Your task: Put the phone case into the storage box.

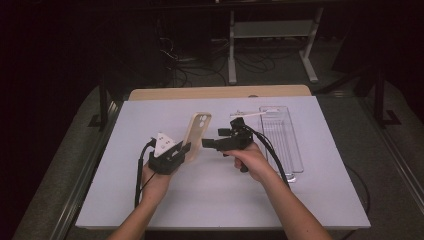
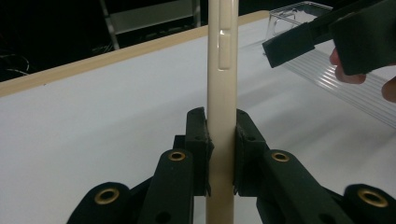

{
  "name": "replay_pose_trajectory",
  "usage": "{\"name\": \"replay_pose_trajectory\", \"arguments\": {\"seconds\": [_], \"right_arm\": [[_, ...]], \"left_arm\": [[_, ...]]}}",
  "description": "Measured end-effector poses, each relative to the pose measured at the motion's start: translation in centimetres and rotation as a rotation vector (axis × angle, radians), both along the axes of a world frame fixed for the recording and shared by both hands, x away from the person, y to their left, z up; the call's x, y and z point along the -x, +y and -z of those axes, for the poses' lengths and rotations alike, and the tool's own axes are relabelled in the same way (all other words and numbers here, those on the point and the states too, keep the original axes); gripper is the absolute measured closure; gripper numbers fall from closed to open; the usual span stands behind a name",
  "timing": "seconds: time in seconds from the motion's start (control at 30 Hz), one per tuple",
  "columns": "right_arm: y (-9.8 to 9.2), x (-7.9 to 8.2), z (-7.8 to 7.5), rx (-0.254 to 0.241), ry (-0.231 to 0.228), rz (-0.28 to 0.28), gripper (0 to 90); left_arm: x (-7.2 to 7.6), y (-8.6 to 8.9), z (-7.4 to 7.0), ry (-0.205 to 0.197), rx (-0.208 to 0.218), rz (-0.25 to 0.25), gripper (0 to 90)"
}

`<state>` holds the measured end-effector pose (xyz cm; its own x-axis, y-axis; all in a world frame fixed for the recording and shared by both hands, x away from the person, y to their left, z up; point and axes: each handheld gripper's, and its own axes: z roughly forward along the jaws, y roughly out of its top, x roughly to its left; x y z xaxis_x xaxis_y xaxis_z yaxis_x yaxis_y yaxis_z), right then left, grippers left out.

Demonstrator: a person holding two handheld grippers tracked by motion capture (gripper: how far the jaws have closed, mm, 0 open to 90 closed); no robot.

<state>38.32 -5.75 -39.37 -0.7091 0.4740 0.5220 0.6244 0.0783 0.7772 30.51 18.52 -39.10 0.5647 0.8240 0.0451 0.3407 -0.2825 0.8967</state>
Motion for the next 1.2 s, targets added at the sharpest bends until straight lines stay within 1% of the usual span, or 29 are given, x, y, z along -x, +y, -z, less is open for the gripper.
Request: {"name": "replay_pose_trajectory", "arguments": {"seconds": [0.07, 0.1, 0.13, 0.17, 0.27, 0.3, 0.47, 0.5, 0.53, 0.67, 0.73, 0.77, 0.8, 1.0, 1.03, 1.1, 1.2], "right_arm": [[0.1, 0.0, 0.1, -0.009, 0.005, 0.002, 0.0], [0.1, 0.0, 0.1, -0.011, 0.005, 0.003, 0.0], [0.2, 0.0, 0.2, -0.011, 0.003, 0.002, 0.0], [0.2, 0.0, 0.3, -0.015, 0.004, 0.000, 0.0], [0.4, 0.0, 0.3, -0.023, 0.015, 0.002, 0.0], [0.4, 0.0, 0.4, -0.023, 0.012, 0.003, 0.0], [0.4, -0.1, 0.4, -0.036, 0.022, 0.004, 0.0], [0.4, -0.1, 0.5, -0.037, 0.027, 0.005, 0.0], [0.4, -0.1, 0.5, -0.044, 0.029, 0.007, 0.0], [0.4, -0.1, 0.5, -0.074, 0.038, 0.010, 0.0], [0.5, -0.1, 0.5, -0.080, 0.039, 0.011, 0.0], [0.5, -0.1, 0.5, -0.082, 0.042, 0.011, 0.0], [0.5, -0.1, 0.5, -0.084, 0.043, 0.011, 0.0], [0.7, -0.1, 0.6, -0.099, 0.049, 0.015, 0.0], [0.7, -0.1, 0.7, -0.101, 0.051, 0.017, 0.0], [0.8, -0.1, 0.8, -0.106, 0.051, 0.020, 0.0], [0.9, -0.1, 0.8, -0.109, 0.057, 0.030, 0.0]], "left_arm": [[0.1, -0.2, 0.0, -0.012, -0.003, 0.004, 79.0], [0.1, -0.4, 0.0, -0.008, 0.001, 0.002, 79.0], [0.1, -0.4, 0.0, -0.016, -0.014, 0.011, 79.0], [0.2, -0.6, 0.1, -0.011, -0.006, 0.009, 79.0], [0.3, -0.9, 0.2, -0.015, -0.004, 0.014, 79.0], [0.3, -0.9, 0.1, -0.014, -0.013, 0.019, 79.0], [0.5, -1.4, 0.2, -0.017, 0.003, 0.026, 79.0], [0.5, -1.5, 0.2, -0.017, -0.003, 0.031, 79.0], [0.6, -1.6, 0.3, -0.015, 0.004, 0.029, 79.0], [0.8, -2.1, 0.4, -0.019, -0.003, 0.040, 79.0], [0.9, -2.3, 0.4, -0.015, -0.002, 0.044, 79.0], [0.9, -2.5, 0.5, -0.019, 0.011, 0.043, 79.0], [0.9, -2.5, 0.5, -0.019, -0.005, 0.049, 79.0], [1.2, -3.0, 0.6, -0.020, -0.004, 0.055, 79.0], [1.2, -3.2, 0.6, -0.019, 0.003, 0.053, 79.0], [1.3, -3.3, 0.7, -0.021, -0.005, 0.058, 79.0], [1.3, -3.4, 0.7, -0.021, -0.004, 0.062, 79.0]]}}
